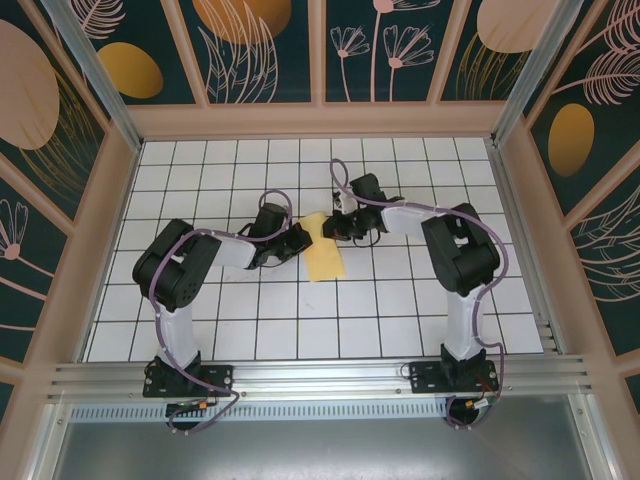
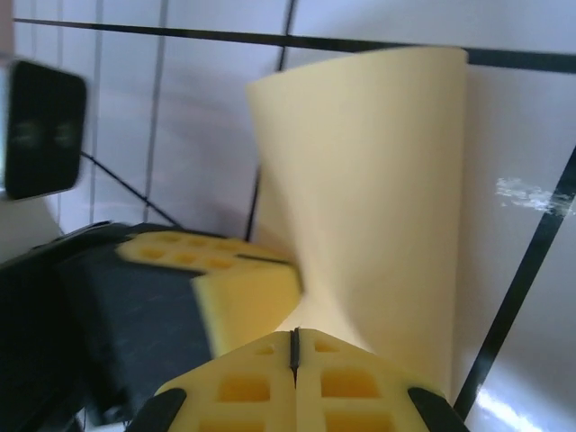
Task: Fold a paper plane with a square sheet of paper (pick it up from the middle)
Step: Fold the square sheet of paper in half at the center of the table.
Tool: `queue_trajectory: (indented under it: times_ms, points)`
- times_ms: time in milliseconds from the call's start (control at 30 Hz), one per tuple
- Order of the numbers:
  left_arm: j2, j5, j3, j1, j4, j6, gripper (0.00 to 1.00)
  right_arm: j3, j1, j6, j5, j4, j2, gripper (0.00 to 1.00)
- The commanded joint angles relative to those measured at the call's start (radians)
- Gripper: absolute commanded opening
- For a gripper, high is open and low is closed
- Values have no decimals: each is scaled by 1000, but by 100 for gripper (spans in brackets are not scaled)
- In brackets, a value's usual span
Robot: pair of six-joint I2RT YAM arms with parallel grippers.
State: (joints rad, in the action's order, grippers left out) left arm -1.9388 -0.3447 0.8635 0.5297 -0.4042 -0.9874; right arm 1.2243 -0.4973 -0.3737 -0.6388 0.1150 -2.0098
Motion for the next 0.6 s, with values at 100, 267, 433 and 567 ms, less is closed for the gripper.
queue_trajectory:
  times_ms: [100, 267, 433, 567]
  points:
    - [-124, 88, -38, 9, 176, 34, 7, 36, 7, -36, -30, -35, -62, 0]
    - [-119, 98, -41, 9, 195, 34, 6, 15, 37, -47, 32, -25, -93, 0]
    - [-116, 114, -49, 9, 213, 33, 6, -33, 99, -67, 85, -34, -85, 0]
    - [-115, 115, -55, 9, 210, 32, 5, -59, 128, -80, 89, -59, -27, 0]
